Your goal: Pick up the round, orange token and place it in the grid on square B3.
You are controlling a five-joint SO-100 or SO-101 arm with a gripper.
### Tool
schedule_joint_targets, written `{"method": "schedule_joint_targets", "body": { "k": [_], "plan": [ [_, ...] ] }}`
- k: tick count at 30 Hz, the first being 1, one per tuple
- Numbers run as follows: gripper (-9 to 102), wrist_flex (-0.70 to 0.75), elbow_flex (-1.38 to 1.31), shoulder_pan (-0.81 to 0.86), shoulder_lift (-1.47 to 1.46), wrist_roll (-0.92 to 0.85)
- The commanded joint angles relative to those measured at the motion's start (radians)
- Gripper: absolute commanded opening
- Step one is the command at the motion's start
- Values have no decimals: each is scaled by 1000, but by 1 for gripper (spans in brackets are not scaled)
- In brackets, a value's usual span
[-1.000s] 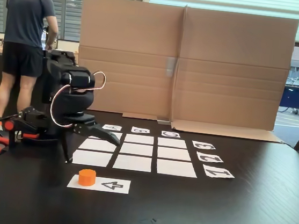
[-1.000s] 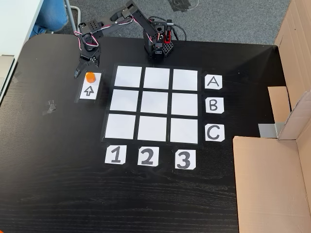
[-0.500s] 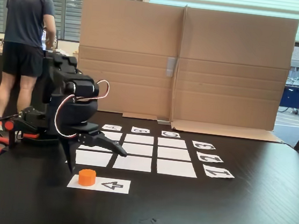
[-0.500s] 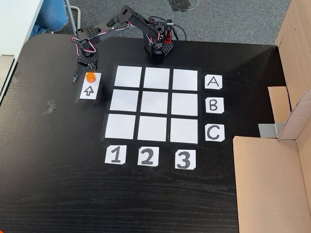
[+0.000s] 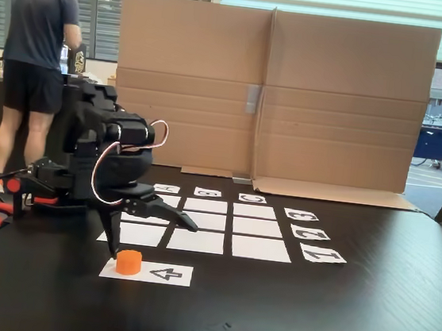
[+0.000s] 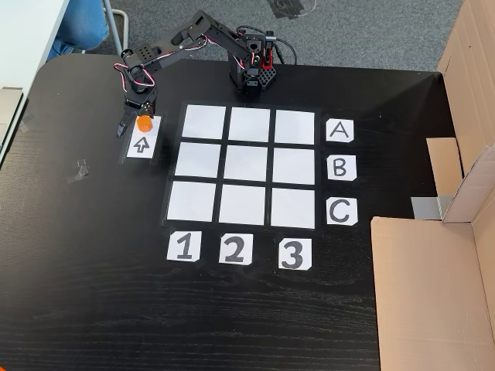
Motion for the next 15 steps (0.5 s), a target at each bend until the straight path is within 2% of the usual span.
{"method": "schedule_joint_targets", "body": {
  "k": [1,6,7,8,10,12,15],
  "plan": [
    [80,-15,-44,-5,2,12],
    [79,-18,-60,6,-14,12],
    [76,-18,-60,6,-15,12],
    [61,-20,-60,6,-18,6],
    [25,-66,-60,-3,-20,2],
    [-1,-114,-60,-3,-23,44],
    [-1,-140,-61,-3,-31,94]
  ]
}}
